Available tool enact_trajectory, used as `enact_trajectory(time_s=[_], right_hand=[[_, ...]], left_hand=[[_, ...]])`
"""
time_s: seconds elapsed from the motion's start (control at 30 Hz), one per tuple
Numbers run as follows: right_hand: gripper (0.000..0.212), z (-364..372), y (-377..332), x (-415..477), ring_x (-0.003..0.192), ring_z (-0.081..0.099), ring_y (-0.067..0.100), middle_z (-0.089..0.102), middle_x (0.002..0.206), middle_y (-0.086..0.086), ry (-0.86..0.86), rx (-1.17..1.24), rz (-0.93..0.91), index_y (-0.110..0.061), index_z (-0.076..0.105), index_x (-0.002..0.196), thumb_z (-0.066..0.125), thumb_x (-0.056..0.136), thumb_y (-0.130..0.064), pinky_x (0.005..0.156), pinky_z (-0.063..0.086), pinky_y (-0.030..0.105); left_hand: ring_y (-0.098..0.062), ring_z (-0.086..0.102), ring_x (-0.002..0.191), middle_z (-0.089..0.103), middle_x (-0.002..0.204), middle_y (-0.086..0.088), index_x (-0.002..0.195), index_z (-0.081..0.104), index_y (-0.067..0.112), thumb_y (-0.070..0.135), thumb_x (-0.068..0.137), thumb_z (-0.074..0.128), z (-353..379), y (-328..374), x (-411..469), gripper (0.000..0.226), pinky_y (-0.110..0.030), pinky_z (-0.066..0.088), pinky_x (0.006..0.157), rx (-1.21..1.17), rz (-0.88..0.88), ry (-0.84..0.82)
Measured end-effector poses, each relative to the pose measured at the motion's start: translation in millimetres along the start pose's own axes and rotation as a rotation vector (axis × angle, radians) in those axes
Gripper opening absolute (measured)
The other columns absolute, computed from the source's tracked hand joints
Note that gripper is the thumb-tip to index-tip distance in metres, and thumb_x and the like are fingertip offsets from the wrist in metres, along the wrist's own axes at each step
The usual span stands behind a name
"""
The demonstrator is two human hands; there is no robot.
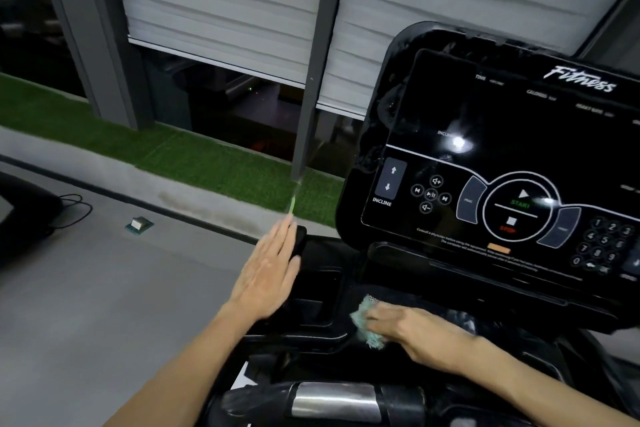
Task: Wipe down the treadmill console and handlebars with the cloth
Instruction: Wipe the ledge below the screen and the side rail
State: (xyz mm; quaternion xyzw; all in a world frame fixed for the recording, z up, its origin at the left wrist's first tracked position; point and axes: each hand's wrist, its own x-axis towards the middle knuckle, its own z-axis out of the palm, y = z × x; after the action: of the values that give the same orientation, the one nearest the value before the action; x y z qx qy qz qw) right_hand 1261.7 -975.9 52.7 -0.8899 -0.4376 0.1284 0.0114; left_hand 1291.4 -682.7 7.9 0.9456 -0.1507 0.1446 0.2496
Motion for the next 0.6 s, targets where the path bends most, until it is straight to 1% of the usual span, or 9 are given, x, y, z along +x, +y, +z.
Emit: enact_trajectory(time_s=[0.07, 0.13, 0.2, 0.27, 0.33, 0.47, 0.53, 0.57, 0.6], right_hand=[[0.029, 1, 4, -19, 0.130, 0.041, 0.005, 0.053, 0.129, -0.010, -0.031, 0.030, 0.063, -0.019, 0.056, 0.116, 0.032, 0.100, -0.021, 0.105, 0.037, 0.024], [0.054, -2, 6, -31, 0.132, 0.040, 0.006, 0.056, 0.132, -0.003, -0.012, 0.098, 0.111, -0.013, 0.057, 0.122, 0.016, 0.102, -0.041, 0.108, 0.034, 0.024], [0.044, -9, 7, -41, 0.126, 0.046, 0.010, 0.058, 0.129, 0.003, 0.039, 0.133, 0.172, -0.008, 0.057, 0.122, 0.023, 0.104, -0.029, 0.105, 0.038, 0.027], [0.030, -14, 15, -54, 0.124, 0.050, 0.007, 0.059, 0.129, -0.002, 0.141, 0.207, 0.283, -0.009, 0.057, 0.124, 0.037, 0.103, -0.017, 0.102, 0.040, 0.023], [0.032, -11, 25, -71, 0.123, 0.050, 0.001, 0.056, 0.132, -0.012, 0.247, 0.259, 0.407, -0.016, 0.053, 0.132, 0.040, 0.103, -0.019, 0.101, 0.040, 0.018], [0.027, 8, 36, -89, 0.107, 0.060, 0.014, 0.058, 0.122, -0.003, 0.212, 0.250, 0.567, -0.020, 0.046, 0.126, 0.036, 0.103, -0.029, 0.090, 0.049, 0.034], [0.025, 15, 33, -84, 0.116, 0.053, 0.009, 0.053, 0.127, -0.007, 0.158, 0.343, 0.518, -0.022, 0.042, 0.126, 0.036, 0.103, -0.028, 0.104, 0.041, 0.029], [0.033, 16, 32, -80, 0.130, 0.041, 0.008, 0.044, 0.140, -0.009, 0.119, 0.382, 0.482, -0.020, 0.037, 0.136, 0.036, 0.103, -0.028, 0.113, 0.026, 0.019], [0.045, 16, 31, -76, 0.142, 0.023, 0.006, 0.028, 0.152, -0.011, 0.091, 0.423, 0.463, -0.019, 0.026, 0.147, 0.035, 0.104, -0.029, 0.112, 0.009, 0.007]], left_hand=[[-0.015, -0.001, 0.153, -0.001, 0.165, -0.004, 0.156, 0.003, 0.009, 0.034, 0.103, 0.024, -17, 39, 49, 0.063, -0.035, 0.010, 0.124, -0.003, 0.126, 0.159], [-0.020, 0.005, 0.153, 0.003, 0.165, -0.007, 0.156, 0.007, 0.005, 0.026, 0.102, 0.032, -32, 79, 95, 0.063, -0.036, 0.012, 0.124, 0.037, 0.283, 0.272], [-0.023, 0.008, 0.152, 0.005, 0.165, -0.009, 0.155, 0.009, 0.005, 0.026, 0.103, 0.032, -39, 111, 130, 0.061, -0.036, 0.014, 0.123, 0.099, 0.393, 0.309], [-0.023, 0.009, 0.152, 0.007, 0.165, -0.010, 0.156, 0.010, 0.005, 0.028, 0.104, 0.030, -38, 129, 153, 0.060, -0.038, 0.016, 0.123, 0.134, 0.416, 0.307], [-0.023, 0.010, 0.152, 0.008, 0.165, -0.010, 0.156, 0.011, 0.005, 0.031, 0.105, 0.026, -29, 134, 165, 0.059, -0.039, 0.019, 0.122, 0.201, 0.388, 0.309], [-0.024, 0.013, 0.152, 0.011, 0.165, -0.011, 0.156, 0.012, 0.005, 0.032, 0.106, 0.025, -14, 132, 172, 0.058, -0.038, 0.018, 0.122, 0.322, 0.354, 0.361], [-0.025, 0.013, 0.152, 0.011, 0.165, -0.011, 0.155, 0.011, 0.004, 0.032, 0.106, 0.025, -12, 133, 172, 0.059, -0.038, 0.018, 0.121, 0.345, 0.340, 0.379], [-0.025, 0.014, 0.152, 0.012, 0.165, -0.012, 0.155, 0.011, 0.004, 0.032, 0.105, 0.025, -11, 133, 172, 0.059, -0.038, 0.018, 0.121, 0.349, 0.334, 0.385], [-0.025, 0.015, 0.151, 0.012, 0.164, -0.012, 0.155, 0.012, 0.003, 0.031, 0.105, 0.026, -11, 133, 173, 0.059, -0.039, 0.019, 0.121, 0.350, 0.333, 0.387]])
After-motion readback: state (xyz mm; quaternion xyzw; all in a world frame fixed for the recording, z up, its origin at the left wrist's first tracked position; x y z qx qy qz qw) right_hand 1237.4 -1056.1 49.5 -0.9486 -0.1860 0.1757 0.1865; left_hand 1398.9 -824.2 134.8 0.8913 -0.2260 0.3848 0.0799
